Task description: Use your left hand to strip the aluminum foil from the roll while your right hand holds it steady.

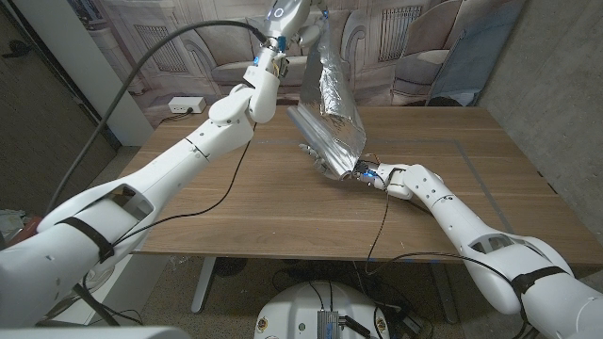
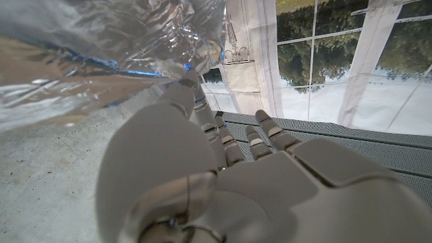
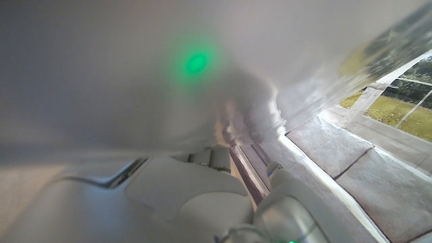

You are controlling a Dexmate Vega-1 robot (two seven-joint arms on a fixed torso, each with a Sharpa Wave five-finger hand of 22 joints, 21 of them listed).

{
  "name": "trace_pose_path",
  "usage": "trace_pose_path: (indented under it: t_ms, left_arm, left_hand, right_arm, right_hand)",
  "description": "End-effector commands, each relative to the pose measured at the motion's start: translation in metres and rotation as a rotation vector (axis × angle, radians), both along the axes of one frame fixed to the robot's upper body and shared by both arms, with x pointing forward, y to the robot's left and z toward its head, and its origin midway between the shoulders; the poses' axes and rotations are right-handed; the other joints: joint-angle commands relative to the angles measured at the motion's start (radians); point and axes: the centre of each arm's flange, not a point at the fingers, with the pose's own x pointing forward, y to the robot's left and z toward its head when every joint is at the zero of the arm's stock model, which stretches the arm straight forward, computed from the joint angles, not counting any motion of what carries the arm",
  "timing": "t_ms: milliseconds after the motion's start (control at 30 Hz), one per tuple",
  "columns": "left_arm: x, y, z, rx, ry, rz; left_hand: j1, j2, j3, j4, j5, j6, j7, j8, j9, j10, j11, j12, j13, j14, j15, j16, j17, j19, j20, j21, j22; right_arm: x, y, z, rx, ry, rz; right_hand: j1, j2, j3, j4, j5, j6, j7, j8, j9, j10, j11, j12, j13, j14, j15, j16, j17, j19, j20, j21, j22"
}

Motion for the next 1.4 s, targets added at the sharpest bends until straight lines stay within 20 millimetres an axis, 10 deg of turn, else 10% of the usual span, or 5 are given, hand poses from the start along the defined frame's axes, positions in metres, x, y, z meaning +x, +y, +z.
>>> trace_pose_path:
  t_ms: [33, 833, 967, 1100, 1400]
  left_arm:
    - [-0.011, 0.004, -0.009, -0.018, -0.044, -0.014]
    - [-0.027, 0.025, -0.021, 0.017, 0.032, -0.148]
    - [-0.03, 0.029, -0.023, 0.016, -0.013, -0.137]
    - [-0.033, 0.034, -0.024, 0.036, -0.017, -0.182]
    - [-0.034, 0.044, -0.026, 0.046, -0.029, -0.226]
  left_hand:
    - [-0.006, 0.0, 0.011, -0.001, -0.003, 0.01, 0.004, 0.004, 0.138, 0.007, -0.003, 0.0, 0.004, 0.007, -0.098, -0.001, 0.0, 0.005, -0.024, 0.006, 0.002]
    - [-0.018, -0.013, 0.016, -0.005, -0.004, 0.018, -0.067, -0.01, 0.105, -0.008, -0.008, -0.008, 0.004, 0.002, -0.108, -0.003, 0.003, -0.004, -0.016, 0.009, 0.002]
    - [-0.011, -0.039, 0.023, -0.024, -0.001, -0.009, -0.039, -0.031, 0.081, -0.024, -0.003, -0.014, 0.003, -0.01, -0.11, -0.006, 0.004, -0.017, -0.012, 0.007, 0.001]
    - [-0.011, -0.062, 0.033, -0.033, 0.002, -0.081, -0.048, -0.072, 0.051, -0.049, 0.009, -0.02, 0.003, -0.021, -0.099, -0.005, 0.007, -0.034, -0.001, 0.004, 0.002]
    - [-0.245, -0.118, 0.017, 0.035, 0.008, -0.596, -0.096, -0.337, -0.066, -0.226, 0.046, -0.025, 0.004, -0.114, -0.039, -0.004, 0.009, -0.128, 0.087, -0.022, 0.003]
  right_arm:
    - [-0.003, -0.002, -0.001, 0.003, -0.003, -0.012]
    - [-0.016, -0.001, -0.002, -0.009, -0.011, -0.039]
    - [-0.017, 0.0, -0.001, -0.012, -0.014, -0.04]
    - [-0.018, 0.003, -0.001, -0.011, -0.015, -0.04]
    - [-0.018, 0.008, -0.001, -0.017, -0.015, -0.041]
  right_hand:
    - [-0.012, 0.001, 0.0, 0.002, 0.003, -0.002, 0.02, -0.001, 0.006, 0.008, 0.007, -0.002, 0.0, 0.0, 0.01, 0.003, 0.003, -0.018, -0.027, 0.002, 0.004]
    - [-0.017, 0.003, 0.0, 0.001, 0.004, 0.002, 0.02, -0.005, 0.007, 0.01, 0.007, -0.003, 0.0, -0.002, 0.014, 0.003, 0.003, -0.021, -0.025, 0.001, 0.005]
    - [-0.018, 0.003, 0.0, 0.001, 0.004, 0.002, 0.02, -0.006, 0.007, 0.01, 0.007, -0.003, 0.001, -0.002, 0.014, 0.003, 0.004, -0.022, -0.024, 0.001, 0.006]
    - [-0.019, 0.004, 0.0, 0.001, 0.004, 0.003, 0.02, -0.006, 0.007, 0.01, 0.007, -0.003, 0.001, -0.002, 0.014, 0.003, 0.004, -0.023, -0.024, 0.001, 0.006]
    - [-0.022, 0.004, 0.0, 0.001, 0.004, 0.004, 0.02, -0.008, 0.008, 0.01, 0.007, -0.004, 0.001, -0.003, 0.014, 0.002, 0.004, -0.025, -0.023, 0.001, 0.006]
